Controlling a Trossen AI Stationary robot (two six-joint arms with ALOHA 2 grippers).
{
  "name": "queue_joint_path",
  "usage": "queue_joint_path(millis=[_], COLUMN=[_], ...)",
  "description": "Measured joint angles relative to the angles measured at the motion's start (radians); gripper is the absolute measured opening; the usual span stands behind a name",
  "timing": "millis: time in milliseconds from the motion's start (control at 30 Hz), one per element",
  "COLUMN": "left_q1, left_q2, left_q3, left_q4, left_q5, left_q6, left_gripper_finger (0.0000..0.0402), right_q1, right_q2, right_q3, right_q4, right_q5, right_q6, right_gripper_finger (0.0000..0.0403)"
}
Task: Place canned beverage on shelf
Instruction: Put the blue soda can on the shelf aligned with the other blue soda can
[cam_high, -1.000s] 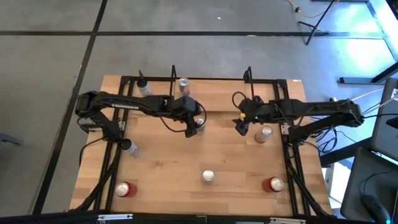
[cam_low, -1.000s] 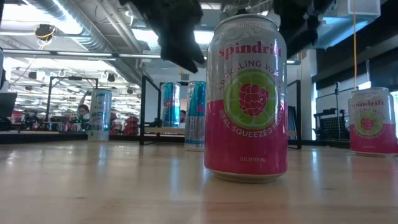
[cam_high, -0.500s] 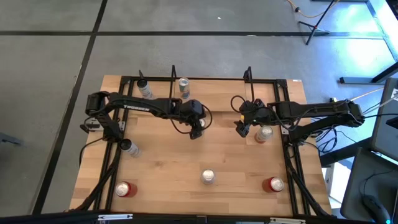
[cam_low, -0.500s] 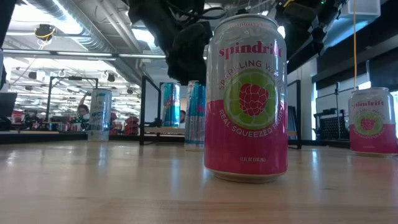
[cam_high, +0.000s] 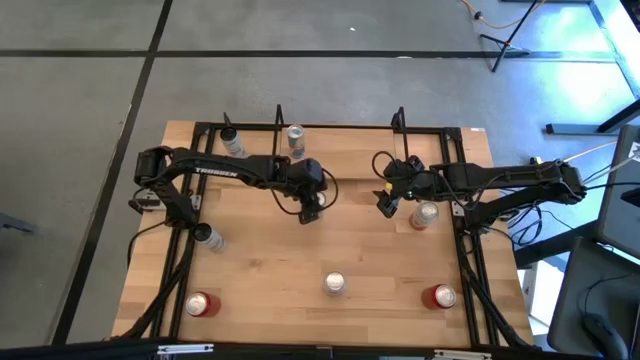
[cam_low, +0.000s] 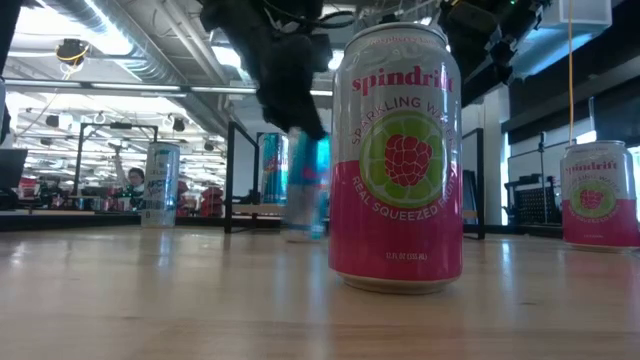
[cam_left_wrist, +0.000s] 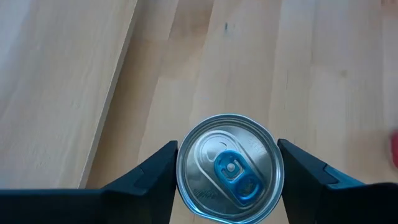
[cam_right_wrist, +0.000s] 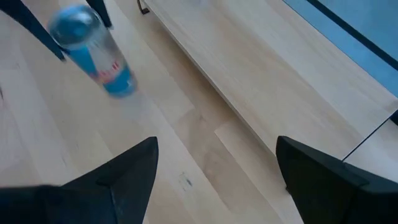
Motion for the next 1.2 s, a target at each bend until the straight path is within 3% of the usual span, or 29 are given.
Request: queue_joint_path(millis=[233,500,767,1200], left_q1=[0.04,0.206,0.349,0.448], left_q2=[-0.126,-0.17,-0.16,-0.161], left_q3=[0.119,0.177,0.14,0.017], left_q4=[-0.167,-0.322,-0.31,-0.198], left_q5=[-0.008,0.012,0.132,0.256], left_q6=[0.129,0.344,0.468,0.538], left_gripper_finger=[0.0197,0.0197,0.0197,0.0197], right_q1=[0.0,-0.001,-0.001,-0.001], right_q2=[0.0,0.0,0.0,0.001], right_q3=[0.0,0.0,0.0,0.0], right_q4=[0.017,0.07,0.083,0.128], right_q5=[0.0,0.002,-0.008,0.002], right_q6=[-0.001,-0.017,-0.01,-0.006], right_gripper_finger=[0.0312,0.0312,0.0312,0.0312])
